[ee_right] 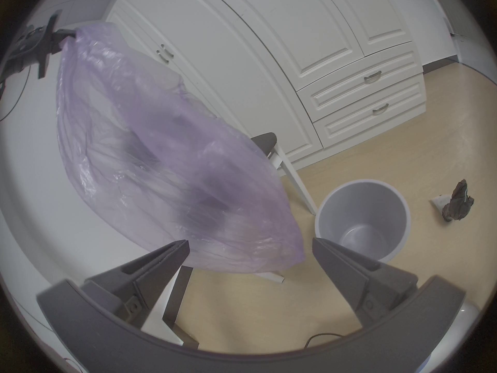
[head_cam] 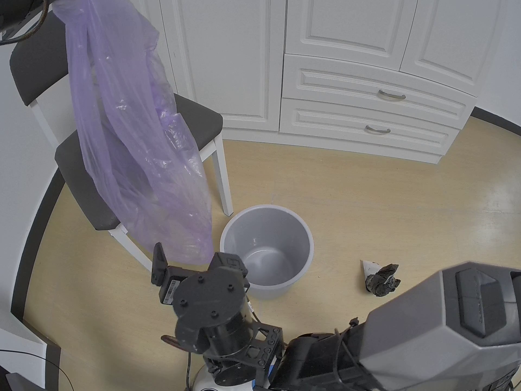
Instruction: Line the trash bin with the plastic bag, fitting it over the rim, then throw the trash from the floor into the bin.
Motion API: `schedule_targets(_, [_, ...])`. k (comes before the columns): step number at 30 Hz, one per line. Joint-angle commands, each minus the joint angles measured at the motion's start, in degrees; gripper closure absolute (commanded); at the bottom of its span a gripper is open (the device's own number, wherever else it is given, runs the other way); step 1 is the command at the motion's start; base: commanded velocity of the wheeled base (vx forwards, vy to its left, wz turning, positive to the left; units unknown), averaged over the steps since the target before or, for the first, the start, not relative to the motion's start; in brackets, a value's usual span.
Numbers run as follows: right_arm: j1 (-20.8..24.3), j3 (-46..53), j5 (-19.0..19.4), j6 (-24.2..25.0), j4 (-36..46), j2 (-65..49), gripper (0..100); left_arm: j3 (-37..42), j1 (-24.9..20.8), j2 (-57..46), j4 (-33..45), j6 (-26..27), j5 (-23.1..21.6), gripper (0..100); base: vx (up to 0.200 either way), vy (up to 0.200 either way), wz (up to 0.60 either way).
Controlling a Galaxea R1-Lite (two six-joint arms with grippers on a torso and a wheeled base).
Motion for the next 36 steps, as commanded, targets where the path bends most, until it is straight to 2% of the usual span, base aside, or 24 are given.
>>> schedule_targets(1, [1.67, -1.25, 0.40, -0.72, 0.10, 2.27, 0, 0.03, -0.02, -0.01, -1.25, -0.01, 0.11, 100, 0.000, 0.000, 0.00])
schedule_targets(6, [-1.84, -6.26, 0.40, -1.77, 0.10, 6.14, 0, 0.03, -0.02, -0.19, -1.33, -0.01, 0.11, 100, 0.000, 0.000, 0.00])
schedule_targets(15, [-3.78, -5.82, 0.40, -1.68, -0.07, 4.55, 0, 0.03, -0.02, -0.19, -1.42, -0.01, 0.11, 100, 0.000, 0.000, 0.00])
schedule_targets(30, [-12.04, -6.52, 1.27, -0.72, -3.59, 4.82, 0, 0.21, -0.55, -1.77, -1.69, -0.10, 0.20, 100, 0.000, 0.000, 0.00])
schedule_targets(36, [-13.00, -6.52, 1.54, -0.01, -4.64, 6.66, 0, 0.91, -0.46, -2.03, -1.77, -0.36, 0.11, 100, 0.000, 0.000, 0.00])
